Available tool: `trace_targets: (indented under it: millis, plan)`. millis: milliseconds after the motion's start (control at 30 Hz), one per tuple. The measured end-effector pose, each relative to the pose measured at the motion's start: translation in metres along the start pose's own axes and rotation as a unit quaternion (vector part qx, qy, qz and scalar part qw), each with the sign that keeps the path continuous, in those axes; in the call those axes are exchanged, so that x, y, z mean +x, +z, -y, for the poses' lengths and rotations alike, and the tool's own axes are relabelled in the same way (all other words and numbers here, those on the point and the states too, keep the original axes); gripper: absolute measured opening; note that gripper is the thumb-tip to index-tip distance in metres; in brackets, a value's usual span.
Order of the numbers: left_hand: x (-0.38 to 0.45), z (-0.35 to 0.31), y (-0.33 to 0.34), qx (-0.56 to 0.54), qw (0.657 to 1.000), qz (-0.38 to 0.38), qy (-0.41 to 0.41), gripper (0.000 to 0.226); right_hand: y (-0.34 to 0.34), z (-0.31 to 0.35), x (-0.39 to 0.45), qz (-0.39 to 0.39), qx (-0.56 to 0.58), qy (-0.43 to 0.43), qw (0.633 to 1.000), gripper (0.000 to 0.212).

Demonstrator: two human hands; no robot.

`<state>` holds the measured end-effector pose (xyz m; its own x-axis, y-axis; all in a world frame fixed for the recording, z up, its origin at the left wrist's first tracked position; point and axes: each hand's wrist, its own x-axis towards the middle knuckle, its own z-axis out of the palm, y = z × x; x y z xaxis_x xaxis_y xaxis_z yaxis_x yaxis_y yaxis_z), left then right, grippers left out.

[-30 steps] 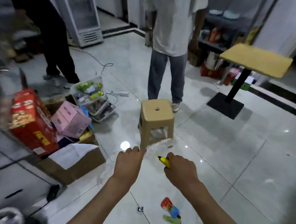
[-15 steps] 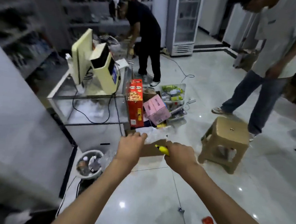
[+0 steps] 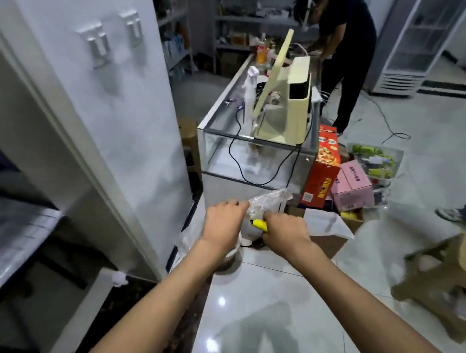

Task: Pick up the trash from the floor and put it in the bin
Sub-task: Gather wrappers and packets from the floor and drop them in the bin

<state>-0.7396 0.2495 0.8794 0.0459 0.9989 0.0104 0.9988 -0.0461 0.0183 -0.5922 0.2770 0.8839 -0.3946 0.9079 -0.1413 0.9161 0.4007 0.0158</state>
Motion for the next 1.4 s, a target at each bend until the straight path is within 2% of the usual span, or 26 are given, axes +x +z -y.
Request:
trace_targets:
  millis: [233,433,567,800,867,900,967,1067,1167,1233,1400]
  plan:
    - [0.042,0.079,0.027,-0.011,0.999,0.021,-0.022,0.049,0.016,0.053,0.077,0.046,-0.017,-0.017,0.999,0.032]
    - [0.104,0.125,0.065,-0.013,0.999,0.035,-0.025,0.05,0.052,0.051,0.155,0.093,-0.034,-0.024,0.995,0.03]
    - [0.143,0.153,0.097,-0.022,0.995,0.081,-0.044,0.06,0.067,0.048,0.208,0.132,-0.016,-0.021,0.991,0.031]
    - [0.21,0.189,0.172,-0.073,0.989,0.108,-0.077,0.05,0.116,0.054,0.299,0.182,0.008,-0.034,0.983,0.036]
    - [0.227,0.197,0.198,-0.089,0.986,0.108,-0.087,0.045,0.128,0.058,0.316,0.176,0.023,-0.033,0.984,0.038]
    - [0.238,0.202,0.214,-0.097,0.985,0.103,-0.094,0.043,0.135,0.059,0.328,0.147,0.038,-0.033,0.988,0.041]
    - [0.255,0.211,0.248,-0.123,0.981,0.1,-0.109,0.041,0.155,0.058,0.348,0.15,0.046,-0.048,0.986,0.052]
    - [0.277,0.22,0.311,-0.153,0.971,0.114,-0.146,0.044,0.208,0.058,0.373,0.181,0.069,-0.035,0.98,0.044]
    - [0.292,0.222,0.379,-0.156,0.966,0.078,-0.191,0.038,0.266,0.054,0.391,0.211,0.066,-0.042,0.974,0.057]
    - [0.303,0.221,0.422,-0.156,0.963,0.091,-0.198,0.036,0.3,0.053,0.408,0.22,0.061,-0.032,0.973,0.061]
    - [0.322,0.223,0.516,-0.129,0.96,0.147,-0.201,0.048,0.378,0.053,0.454,0.226,0.052,-0.025,0.972,0.046]
